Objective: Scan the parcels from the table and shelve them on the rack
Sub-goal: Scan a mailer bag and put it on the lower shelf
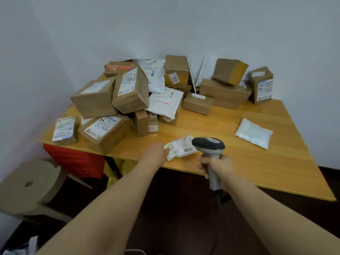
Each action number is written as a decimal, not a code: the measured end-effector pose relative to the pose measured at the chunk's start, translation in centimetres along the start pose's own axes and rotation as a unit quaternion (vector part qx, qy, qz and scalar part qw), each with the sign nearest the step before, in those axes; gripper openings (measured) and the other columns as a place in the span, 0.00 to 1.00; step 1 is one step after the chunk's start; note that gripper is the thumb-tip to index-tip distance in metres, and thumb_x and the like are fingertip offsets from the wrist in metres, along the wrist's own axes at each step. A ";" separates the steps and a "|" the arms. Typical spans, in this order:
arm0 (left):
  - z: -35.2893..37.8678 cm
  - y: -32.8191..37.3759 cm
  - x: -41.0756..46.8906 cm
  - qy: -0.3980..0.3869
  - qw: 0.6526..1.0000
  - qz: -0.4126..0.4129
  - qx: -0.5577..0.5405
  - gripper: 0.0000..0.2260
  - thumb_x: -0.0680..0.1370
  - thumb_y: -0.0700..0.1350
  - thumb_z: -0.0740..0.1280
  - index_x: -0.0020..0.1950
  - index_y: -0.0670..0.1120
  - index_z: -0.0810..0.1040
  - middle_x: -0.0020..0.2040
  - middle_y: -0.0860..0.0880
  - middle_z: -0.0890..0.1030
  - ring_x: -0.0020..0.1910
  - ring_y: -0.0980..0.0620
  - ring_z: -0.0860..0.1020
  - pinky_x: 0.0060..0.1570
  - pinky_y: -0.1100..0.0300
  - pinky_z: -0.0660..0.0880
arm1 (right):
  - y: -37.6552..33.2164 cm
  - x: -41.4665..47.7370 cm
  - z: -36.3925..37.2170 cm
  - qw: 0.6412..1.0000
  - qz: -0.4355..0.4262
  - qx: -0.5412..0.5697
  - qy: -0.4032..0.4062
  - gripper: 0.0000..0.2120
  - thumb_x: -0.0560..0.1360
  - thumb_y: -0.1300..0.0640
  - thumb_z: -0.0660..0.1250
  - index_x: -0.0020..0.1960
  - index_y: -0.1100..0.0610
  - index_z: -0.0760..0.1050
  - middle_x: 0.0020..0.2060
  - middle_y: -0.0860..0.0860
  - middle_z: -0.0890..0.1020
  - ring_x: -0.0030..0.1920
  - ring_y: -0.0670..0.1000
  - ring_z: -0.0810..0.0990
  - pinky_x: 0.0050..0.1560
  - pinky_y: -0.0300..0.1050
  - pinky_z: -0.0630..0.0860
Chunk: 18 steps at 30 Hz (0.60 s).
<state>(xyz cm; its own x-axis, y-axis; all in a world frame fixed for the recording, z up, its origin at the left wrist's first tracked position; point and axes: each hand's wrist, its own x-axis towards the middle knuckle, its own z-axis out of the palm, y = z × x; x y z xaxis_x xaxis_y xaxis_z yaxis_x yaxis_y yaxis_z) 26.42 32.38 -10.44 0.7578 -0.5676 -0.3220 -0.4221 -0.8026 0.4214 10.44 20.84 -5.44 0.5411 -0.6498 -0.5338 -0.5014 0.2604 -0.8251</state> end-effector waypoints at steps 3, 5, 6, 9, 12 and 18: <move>1.8 2.0 5.0 0.002 1.000 0.014 0.003 0.18 0.82 0.51 0.58 0.65 0.40 0.72 0.63 0.41 0.74 0.61 0.43 0.73 0.54 0.53 0.70 | 0.3 2.3 -0.5 1.000 0.020 0.011 0.002 0.05 0.73 0.62 0.72 0.45 0.60 0.76 0.29 0.55 0.80 0.25 0.49 0.77 0.25 0.39 0.71; 3.1 3.1 7.8 -0.016 1.000 0.016 0.019 0.20 0.80 0.52 0.63 0.66 0.40 0.69 0.64 0.41 0.73 0.62 0.43 0.72 0.57 0.53 0.70 | 0.6 3.7 -0.9 0.999 0.034 0.017 0.006 0.05 0.73 0.63 0.72 0.46 0.61 0.76 0.30 0.55 0.80 0.24 0.49 0.77 0.25 0.39 0.71; 3.8 3.5 8.9 -0.030 0.999 0.019 0.031 0.22 0.79 0.52 0.65 0.68 0.41 0.67 0.64 0.41 0.73 0.63 0.43 0.72 0.59 0.52 0.69 | 0.7 4.3 -1.0 0.999 0.041 0.018 0.010 0.05 0.73 0.63 0.72 0.47 0.61 0.76 0.30 0.55 0.80 0.24 0.48 0.77 0.26 0.39 0.71; 5.2 4.0 10.5 -0.058 0.997 0.030 0.051 0.31 0.76 0.52 0.69 0.73 0.43 0.60 0.65 0.43 0.74 0.63 0.43 0.72 0.59 0.50 0.68 | 1.2 5.6 -1.4 0.998 0.055 0.022 0.023 0.05 0.73 0.64 0.72 0.46 0.61 0.76 0.29 0.55 0.80 0.24 0.49 0.77 0.26 0.40 0.71; 5.6 3.7 10.7 -0.068 0.998 0.013 0.005 0.29 0.71 0.52 0.74 0.68 0.44 0.68 0.62 0.45 0.75 0.60 0.44 0.74 0.56 0.52 0.71 | 1.3 6.1 -1.3 0.997 0.063 0.025 0.023 0.05 0.72 0.64 0.72 0.46 0.62 0.76 0.29 0.55 0.80 0.25 0.49 0.77 0.26 0.41 0.71; 4.1 2.2 7.8 -0.087 0.948 -0.090 -0.293 0.22 0.71 0.41 0.75 0.62 0.41 0.74 0.57 0.44 0.80 0.53 0.46 0.79 0.40 0.58 0.76 | 0.3 4.2 -0.8 0.998 0.056 0.018 -0.024 0.06 0.72 0.64 0.71 0.48 0.63 0.77 0.27 0.54 0.81 0.24 0.49 0.77 0.25 0.40 0.72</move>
<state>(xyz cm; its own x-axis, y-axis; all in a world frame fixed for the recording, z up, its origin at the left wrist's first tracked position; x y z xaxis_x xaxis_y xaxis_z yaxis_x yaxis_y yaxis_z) 29.36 25.44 -15.48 0.6761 -0.4936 -0.5470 0.0943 -0.6784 0.7286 12.06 17.61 -7.76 0.5144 -0.5804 -0.6313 -0.5368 0.3562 -0.7649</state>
